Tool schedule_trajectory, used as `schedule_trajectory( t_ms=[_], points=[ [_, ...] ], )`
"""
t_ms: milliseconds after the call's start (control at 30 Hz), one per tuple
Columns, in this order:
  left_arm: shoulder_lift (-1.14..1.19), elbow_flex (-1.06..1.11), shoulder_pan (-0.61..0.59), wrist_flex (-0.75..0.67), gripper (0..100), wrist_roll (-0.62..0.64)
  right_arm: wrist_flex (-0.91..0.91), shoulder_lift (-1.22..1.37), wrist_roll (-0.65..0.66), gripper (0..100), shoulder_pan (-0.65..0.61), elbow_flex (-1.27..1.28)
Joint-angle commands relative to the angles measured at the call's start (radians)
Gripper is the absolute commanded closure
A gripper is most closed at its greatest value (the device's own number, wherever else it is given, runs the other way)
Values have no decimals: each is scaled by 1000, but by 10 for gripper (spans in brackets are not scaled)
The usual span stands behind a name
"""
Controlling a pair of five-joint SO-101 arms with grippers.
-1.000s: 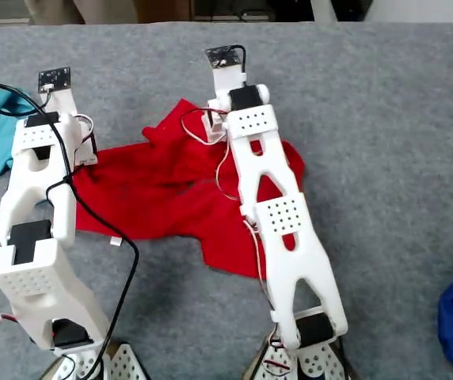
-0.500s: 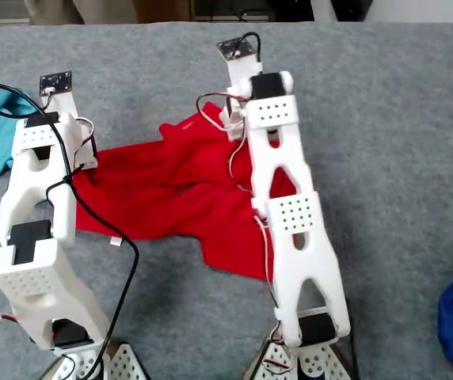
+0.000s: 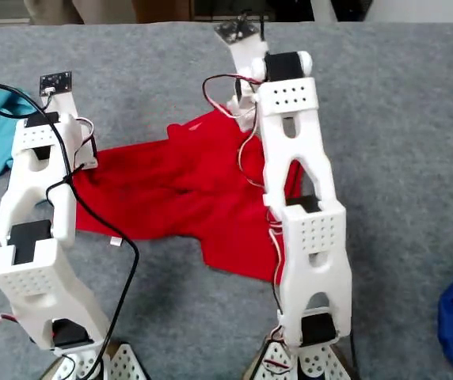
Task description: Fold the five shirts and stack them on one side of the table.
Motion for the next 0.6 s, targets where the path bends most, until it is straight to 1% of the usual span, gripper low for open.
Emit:
schedule_trajectory(
  t_ms=[0,133,200,333,567],
  points=[
    [-47,-31,-5,9,981,-6,-147,-28,17,728,-62,-4],
    [-47,-31,-6,6,981,2,-296,101,144,728,-120,-7],
    [-47,-31,-5,6,981,2,-377,159,172,728,-143,-16],
    [-47,-31,-8,6,981,2,-470,271,181,728,-157,-74],
    [-47,-31,-11,6,981,3,-500,487,183,728,-150,-242]
  ],
)
